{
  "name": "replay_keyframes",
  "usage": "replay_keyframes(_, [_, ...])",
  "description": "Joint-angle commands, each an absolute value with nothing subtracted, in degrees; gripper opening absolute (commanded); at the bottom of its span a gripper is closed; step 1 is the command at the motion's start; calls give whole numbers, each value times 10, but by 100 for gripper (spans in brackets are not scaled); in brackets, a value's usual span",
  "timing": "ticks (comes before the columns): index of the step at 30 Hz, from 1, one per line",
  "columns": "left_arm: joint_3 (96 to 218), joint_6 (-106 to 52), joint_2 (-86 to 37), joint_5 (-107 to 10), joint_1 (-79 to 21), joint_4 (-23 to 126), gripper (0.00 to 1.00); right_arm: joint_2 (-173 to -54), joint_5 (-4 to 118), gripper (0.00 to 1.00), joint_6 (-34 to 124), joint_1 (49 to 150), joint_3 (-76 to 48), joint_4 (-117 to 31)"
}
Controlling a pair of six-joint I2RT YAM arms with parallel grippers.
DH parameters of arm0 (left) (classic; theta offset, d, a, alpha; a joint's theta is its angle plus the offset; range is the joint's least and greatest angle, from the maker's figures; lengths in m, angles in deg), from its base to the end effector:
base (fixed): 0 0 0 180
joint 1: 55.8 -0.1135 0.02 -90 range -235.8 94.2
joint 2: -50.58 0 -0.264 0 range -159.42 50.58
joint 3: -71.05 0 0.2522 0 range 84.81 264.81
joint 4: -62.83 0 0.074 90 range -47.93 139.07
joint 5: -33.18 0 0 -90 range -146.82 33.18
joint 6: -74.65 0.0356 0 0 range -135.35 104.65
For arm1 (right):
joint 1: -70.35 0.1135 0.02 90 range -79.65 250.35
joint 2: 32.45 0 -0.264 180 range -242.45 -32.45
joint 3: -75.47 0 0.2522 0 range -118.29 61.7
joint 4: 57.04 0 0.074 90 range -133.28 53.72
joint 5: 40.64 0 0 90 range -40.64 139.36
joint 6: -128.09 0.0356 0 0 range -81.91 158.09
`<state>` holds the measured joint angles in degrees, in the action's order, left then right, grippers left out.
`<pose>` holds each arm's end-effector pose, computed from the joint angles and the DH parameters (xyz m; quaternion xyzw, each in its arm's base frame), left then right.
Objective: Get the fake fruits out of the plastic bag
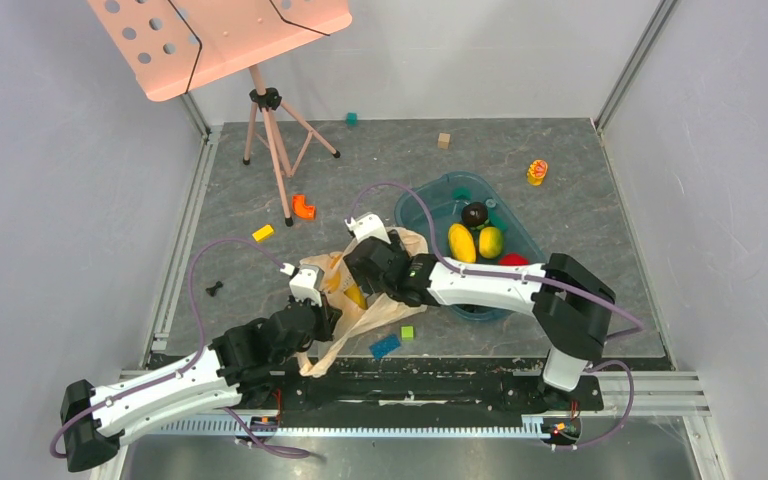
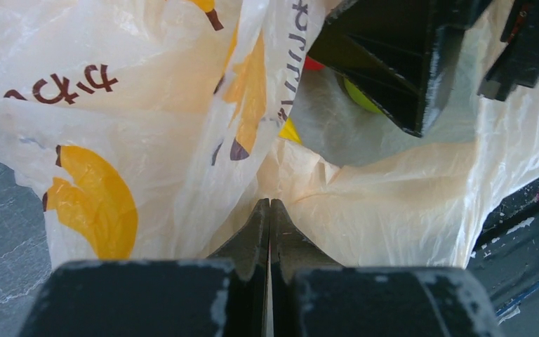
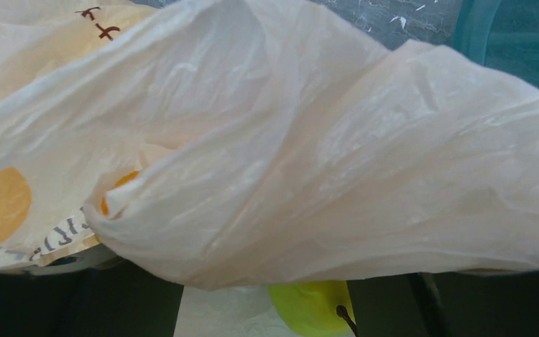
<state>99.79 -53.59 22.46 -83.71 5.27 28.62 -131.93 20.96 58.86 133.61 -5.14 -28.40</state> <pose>0.0757 -0.1037 0.1822 0.0619 0.8619 -0.2177 0.4538 0.1831 0.3257 0.2147 -0.2446 0.8744 0.0653 0.4140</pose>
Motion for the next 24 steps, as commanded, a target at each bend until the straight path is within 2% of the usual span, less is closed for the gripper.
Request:
replay_keyframes(1, [1008, -524, 223, -849, 49, 305, 2, -1341, 195, 78, 578, 1324, -86, -292])
replay_keyframes(15, [1008, -520, 221, -844, 49, 309, 2, -1424, 198, 92, 570, 1307, -124, -333])
replay_keyframes(21, [1008, -517, 222, -842, 48, 310, 2, -1452, 175, 92, 574, 1299, -134, -350])
replay_keyframes(24, [1007, -517, 223, -842, 49, 310, 2, -1455, 165, 87, 574, 1297, -129, -363])
